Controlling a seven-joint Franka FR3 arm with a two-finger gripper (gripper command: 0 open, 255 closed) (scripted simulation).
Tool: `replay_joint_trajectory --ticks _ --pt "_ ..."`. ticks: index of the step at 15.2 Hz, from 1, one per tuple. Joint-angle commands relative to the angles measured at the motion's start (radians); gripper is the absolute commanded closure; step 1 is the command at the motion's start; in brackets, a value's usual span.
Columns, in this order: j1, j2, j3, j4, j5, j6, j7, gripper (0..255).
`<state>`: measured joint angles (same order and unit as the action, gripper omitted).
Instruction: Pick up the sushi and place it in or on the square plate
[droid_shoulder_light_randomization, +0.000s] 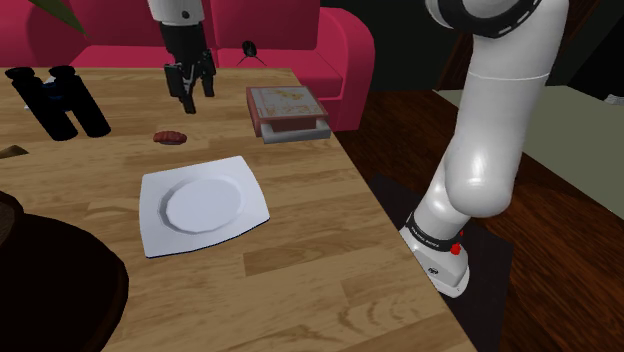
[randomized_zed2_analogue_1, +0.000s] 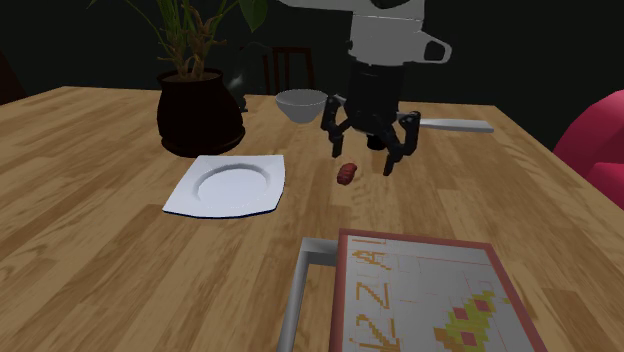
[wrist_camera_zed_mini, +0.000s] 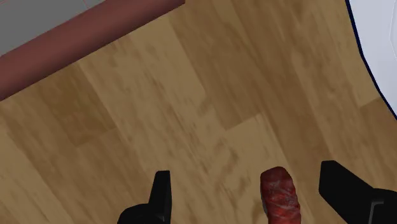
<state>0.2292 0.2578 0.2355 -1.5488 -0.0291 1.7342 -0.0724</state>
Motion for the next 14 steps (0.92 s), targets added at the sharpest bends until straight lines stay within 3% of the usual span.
replay_joint_trajectory --ticks 1,6,14 --pt "0.021 0.073 0.012 0.081 -0.017 -0.014 -0.013 0" --pt "0.091 0.258 0.036 0.311 -0.062 -0.072 -0.037 0" --pt "0.083 0.248 0.034 0.193 -0.061 0.036 -0.035 0"
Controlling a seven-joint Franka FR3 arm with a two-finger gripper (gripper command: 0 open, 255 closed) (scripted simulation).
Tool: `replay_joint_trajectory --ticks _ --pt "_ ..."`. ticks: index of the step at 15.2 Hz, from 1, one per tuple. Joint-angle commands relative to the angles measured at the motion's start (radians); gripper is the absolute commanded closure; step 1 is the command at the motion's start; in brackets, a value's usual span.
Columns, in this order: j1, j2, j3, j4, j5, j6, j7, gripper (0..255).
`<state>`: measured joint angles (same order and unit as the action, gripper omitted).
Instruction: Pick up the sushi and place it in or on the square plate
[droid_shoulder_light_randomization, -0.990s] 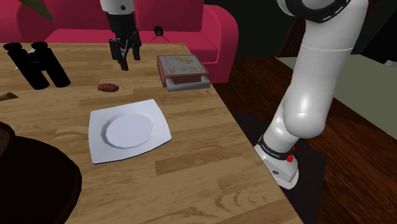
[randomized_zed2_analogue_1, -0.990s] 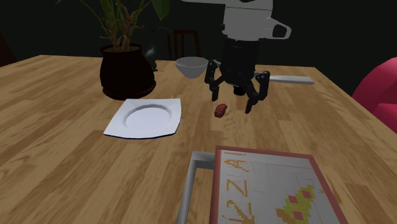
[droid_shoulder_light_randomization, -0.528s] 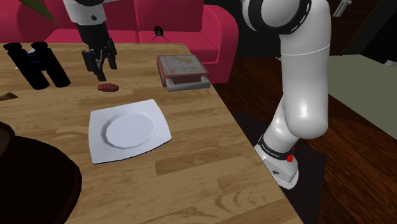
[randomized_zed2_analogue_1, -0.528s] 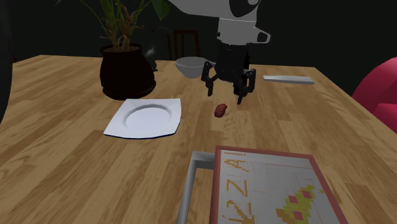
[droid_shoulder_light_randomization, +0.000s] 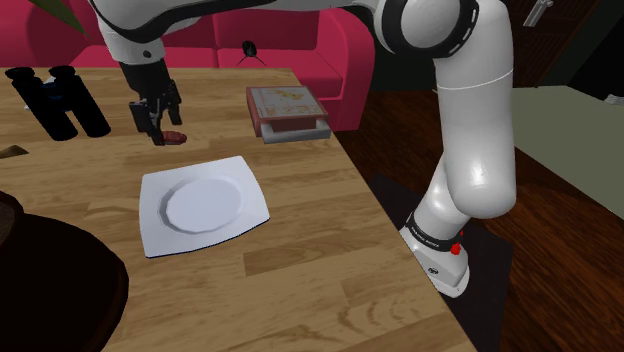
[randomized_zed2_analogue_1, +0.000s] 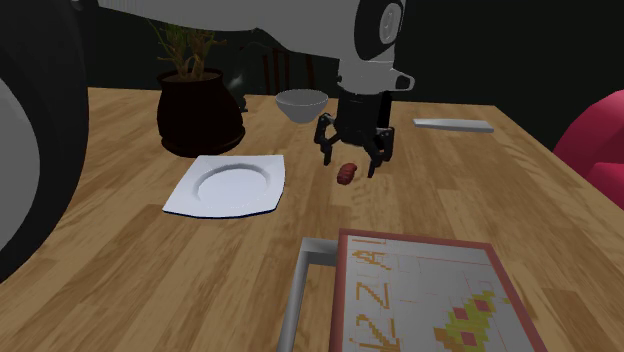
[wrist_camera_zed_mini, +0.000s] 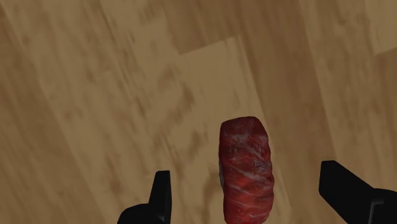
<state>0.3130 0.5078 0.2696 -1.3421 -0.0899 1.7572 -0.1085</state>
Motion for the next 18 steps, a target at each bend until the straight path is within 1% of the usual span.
replay_joint_trajectory --ticks 1,7,8,17,18 --pt "-0.001 -0.002 0.000 -0.014 0.000 0.013 0.001 0" --pt "-0.001 -0.002 0.000 -0.014 0.000 0.012 0.001 0" --pt "-0.001 -0.002 0.000 -0.014 0.000 0.012 0.001 255" --pt "-0.001 -0.002 0.000 -0.014 0.000 0.012 0.001 255" --pt "0.000 -0.003 0.000 -0.003 0.001 0.000 0.001 255"
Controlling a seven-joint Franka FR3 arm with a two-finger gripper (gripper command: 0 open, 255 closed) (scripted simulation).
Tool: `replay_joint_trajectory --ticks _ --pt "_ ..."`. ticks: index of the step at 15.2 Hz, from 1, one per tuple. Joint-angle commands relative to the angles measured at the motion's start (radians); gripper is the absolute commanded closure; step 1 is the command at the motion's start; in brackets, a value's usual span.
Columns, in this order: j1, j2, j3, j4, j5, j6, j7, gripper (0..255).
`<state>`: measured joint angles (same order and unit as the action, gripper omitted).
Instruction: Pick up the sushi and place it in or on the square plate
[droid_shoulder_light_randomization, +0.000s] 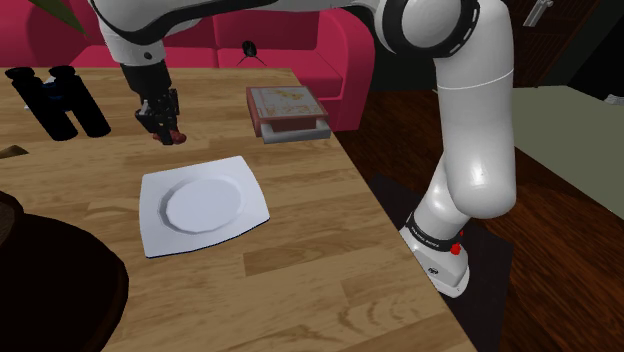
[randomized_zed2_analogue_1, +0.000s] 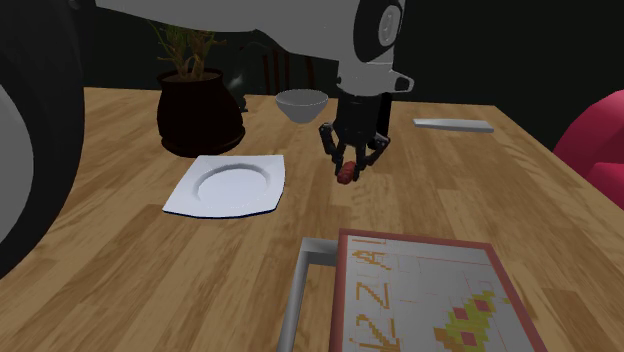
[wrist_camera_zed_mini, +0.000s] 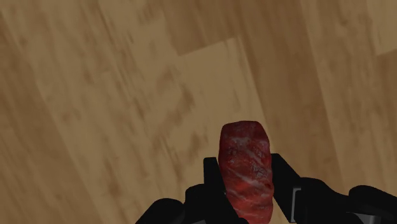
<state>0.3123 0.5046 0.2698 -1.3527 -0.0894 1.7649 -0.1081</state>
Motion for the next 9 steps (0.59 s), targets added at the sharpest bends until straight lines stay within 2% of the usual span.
replay_joint_trajectory --ticks 1,9 --pt "0.001 -0.001 0.001 0.019 0.001 -0.021 0.000 255" --pt "0.010 0.001 0.002 0.131 0.001 -0.129 0.000 255"
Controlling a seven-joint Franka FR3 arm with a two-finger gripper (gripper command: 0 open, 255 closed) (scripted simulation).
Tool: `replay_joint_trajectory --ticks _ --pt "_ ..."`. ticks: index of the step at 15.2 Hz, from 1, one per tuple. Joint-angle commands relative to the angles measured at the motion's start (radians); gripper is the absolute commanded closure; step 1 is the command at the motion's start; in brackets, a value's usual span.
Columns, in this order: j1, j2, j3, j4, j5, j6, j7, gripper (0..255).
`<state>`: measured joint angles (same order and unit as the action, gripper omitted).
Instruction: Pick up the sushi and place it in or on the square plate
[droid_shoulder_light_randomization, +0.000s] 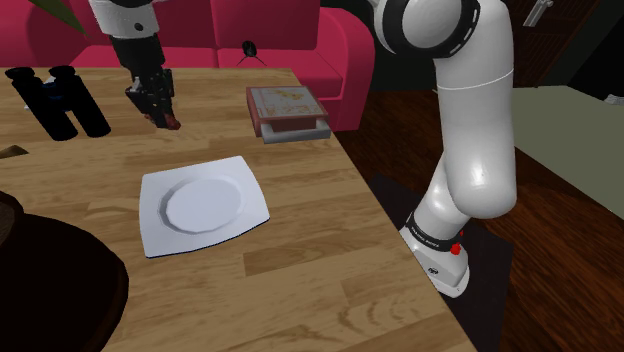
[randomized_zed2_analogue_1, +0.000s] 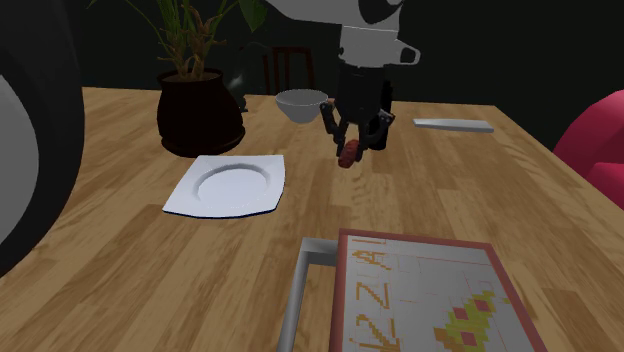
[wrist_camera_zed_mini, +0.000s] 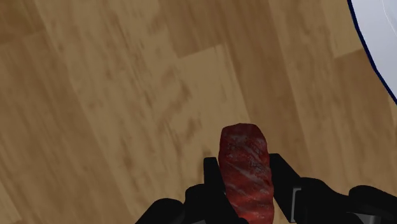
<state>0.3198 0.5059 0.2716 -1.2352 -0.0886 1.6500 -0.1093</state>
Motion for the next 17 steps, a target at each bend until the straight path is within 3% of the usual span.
replay_joint_trajectory --ticks 1,9,12,17 --pt "0.003 0.001 0.001 0.030 0.000 -0.029 0.001 255" --pt "0.018 0.027 0.001 0.171 -0.006 -0.144 0.003 255" --pt "0.017 -0.102 0.020 -0.028 0.021 -0.072 0.039 255" --pt "0.032 -0.271 0.051 -0.265 0.065 0.002 0.098 255"
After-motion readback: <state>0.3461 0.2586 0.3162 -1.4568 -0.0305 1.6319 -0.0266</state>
